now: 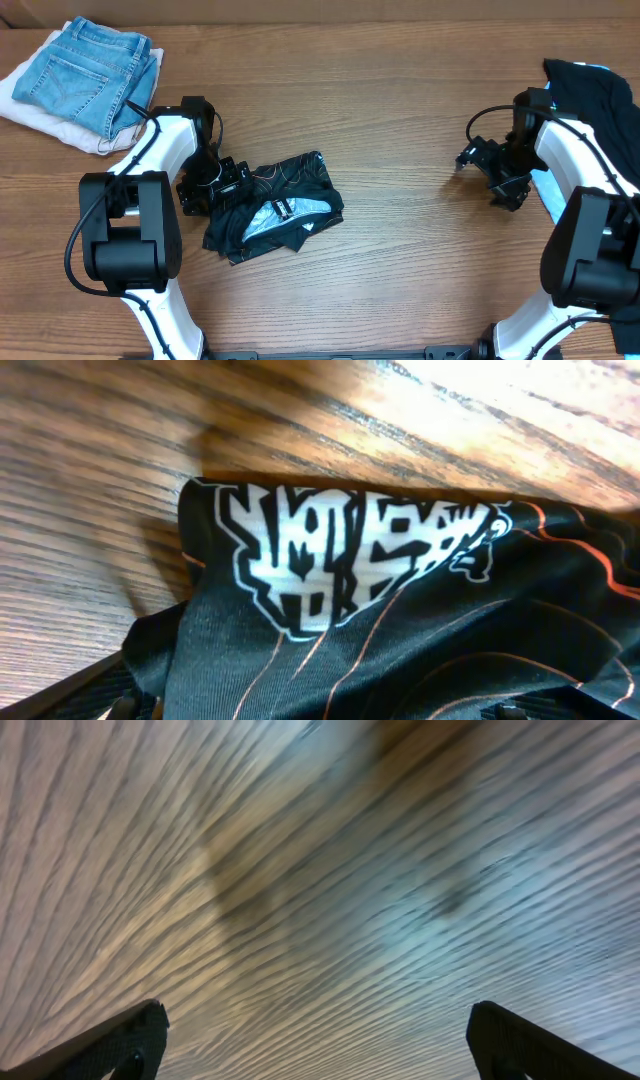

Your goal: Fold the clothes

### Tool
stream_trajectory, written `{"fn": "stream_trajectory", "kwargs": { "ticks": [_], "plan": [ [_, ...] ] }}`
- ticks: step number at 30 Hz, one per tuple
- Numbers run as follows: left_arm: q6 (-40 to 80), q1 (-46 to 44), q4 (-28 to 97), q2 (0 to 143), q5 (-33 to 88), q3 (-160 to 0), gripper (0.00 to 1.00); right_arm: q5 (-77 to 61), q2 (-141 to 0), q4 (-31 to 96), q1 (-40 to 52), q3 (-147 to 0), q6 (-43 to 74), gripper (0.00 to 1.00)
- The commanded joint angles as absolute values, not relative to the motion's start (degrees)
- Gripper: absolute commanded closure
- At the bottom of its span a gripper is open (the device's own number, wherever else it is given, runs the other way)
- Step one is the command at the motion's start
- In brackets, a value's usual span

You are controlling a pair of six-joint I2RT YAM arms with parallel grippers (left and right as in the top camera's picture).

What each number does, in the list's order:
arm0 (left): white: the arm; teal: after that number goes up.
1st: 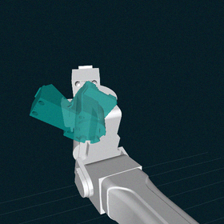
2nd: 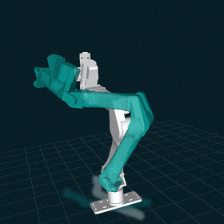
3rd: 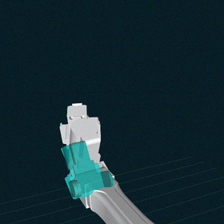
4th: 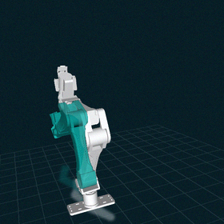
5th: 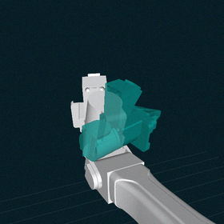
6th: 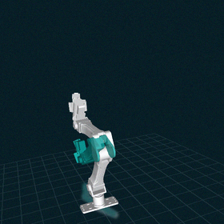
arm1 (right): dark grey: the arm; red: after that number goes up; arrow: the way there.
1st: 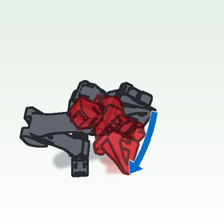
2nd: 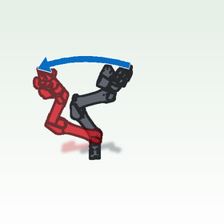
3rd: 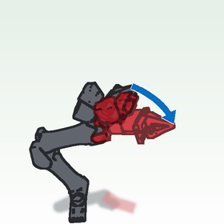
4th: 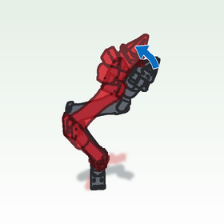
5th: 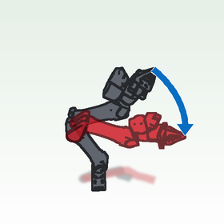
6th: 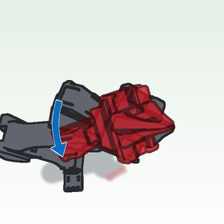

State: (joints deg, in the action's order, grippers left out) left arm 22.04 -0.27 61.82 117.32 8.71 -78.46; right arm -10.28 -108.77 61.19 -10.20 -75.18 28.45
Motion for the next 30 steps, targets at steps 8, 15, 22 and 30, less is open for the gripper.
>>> {"fn": "stream_trajectory", "kwargs": {
  "ticks": [8,15,22,30],
  "plan": [
    [21.19,-0.12,60.77,117.34,4.01,-77.89,0.00,-9.04,-106.94,61.36,-10.72,-74.67,28.05,0.00],
    [21.19,-0.01,60.77,117.34,4.01,-77.89,0.00,-9.04,-106.94,60.49,-10.72,-74.67,28.27,0.00],
    [21.21,-0.01,60.77,117.34,4.01,-77.89,0.00,-9.04,-106.94,55.72,-10.72,-74.67,28.27,0.00],
    [21.87,-0.03,58.50,117.34,5.21,-77.89,0.00,-9.04,-106.94,50.13,-10.72,-74.67,28.27,0.00]
  ]
}}
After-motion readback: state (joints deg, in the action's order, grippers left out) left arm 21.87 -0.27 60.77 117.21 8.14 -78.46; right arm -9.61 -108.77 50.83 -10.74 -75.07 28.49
